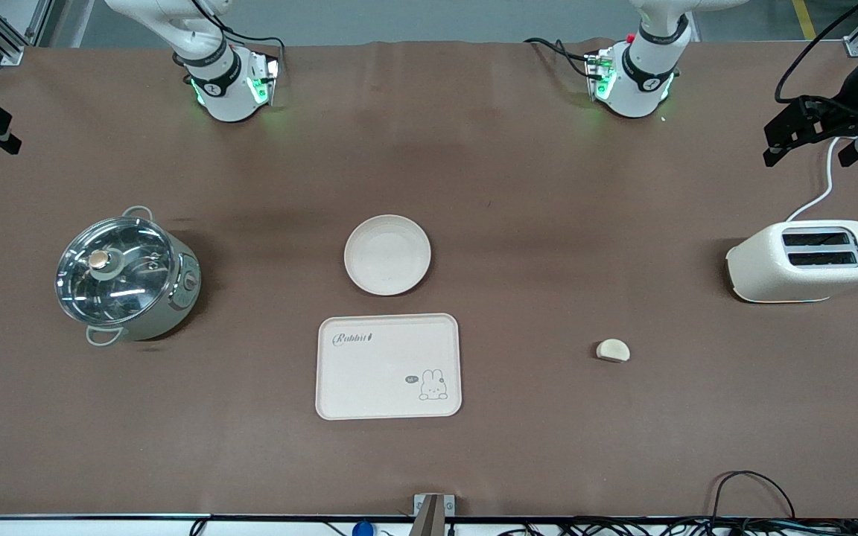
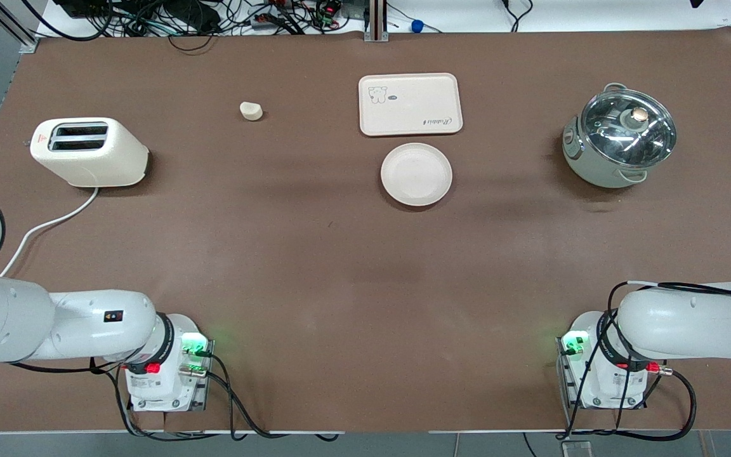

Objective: Place bun in plate and plate on tray

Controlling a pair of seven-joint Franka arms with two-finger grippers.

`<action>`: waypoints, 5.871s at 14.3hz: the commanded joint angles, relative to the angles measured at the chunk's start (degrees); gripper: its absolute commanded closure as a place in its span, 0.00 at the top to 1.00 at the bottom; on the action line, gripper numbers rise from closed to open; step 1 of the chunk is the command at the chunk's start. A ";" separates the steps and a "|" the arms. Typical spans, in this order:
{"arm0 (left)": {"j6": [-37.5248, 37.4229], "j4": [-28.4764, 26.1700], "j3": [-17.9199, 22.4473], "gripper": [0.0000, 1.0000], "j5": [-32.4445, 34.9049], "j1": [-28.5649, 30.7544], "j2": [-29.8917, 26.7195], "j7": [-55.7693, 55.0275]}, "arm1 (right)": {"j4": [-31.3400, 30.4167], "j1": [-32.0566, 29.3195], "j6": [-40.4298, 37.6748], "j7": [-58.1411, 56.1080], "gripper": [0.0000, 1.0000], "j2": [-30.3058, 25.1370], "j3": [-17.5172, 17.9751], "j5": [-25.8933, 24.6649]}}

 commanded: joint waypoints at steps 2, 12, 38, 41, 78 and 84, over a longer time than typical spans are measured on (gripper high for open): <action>-1.08 1.06 -0.30 1.00 -0.05 0.16 0.61 -0.08 | 0.15 -0.61 -0.65 -0.35 1.00 -0.50 0.73 -0.08; 4.79 3.00 -0.65 1.00 -0.76 -0.36 11.23 -0.78 | 0.16 -0.34 -0.57 -0.08 1.00 -0.50 0.82 -0.08; 51.20 -2.63 -0.91 0.77 6.10 -5.55 48.50 -50.61 | -7.93 -0.17 -2.06 0.27 1.00 -0.23 0.82 1.86; 51.56 -2.81 -0.91 0.47 6.19 -5.55 49.12 -51.50 | -9.68 0.01 -1.01 0.36 1.00 -0.06 0.82 1.94; 54.22 6.86 -0.65 1.00 6.10 -45.02 47.91 -88.77 | -29.73 15.47 33.26 11.52 1.00 14.52 0.82 23.12; 39.29 6.77 -0.74 1.00 6.27 -35.19 35.43 -77.99 | -37.19 25.48 48.90 11.52 1.00 17.69 0.82 27.17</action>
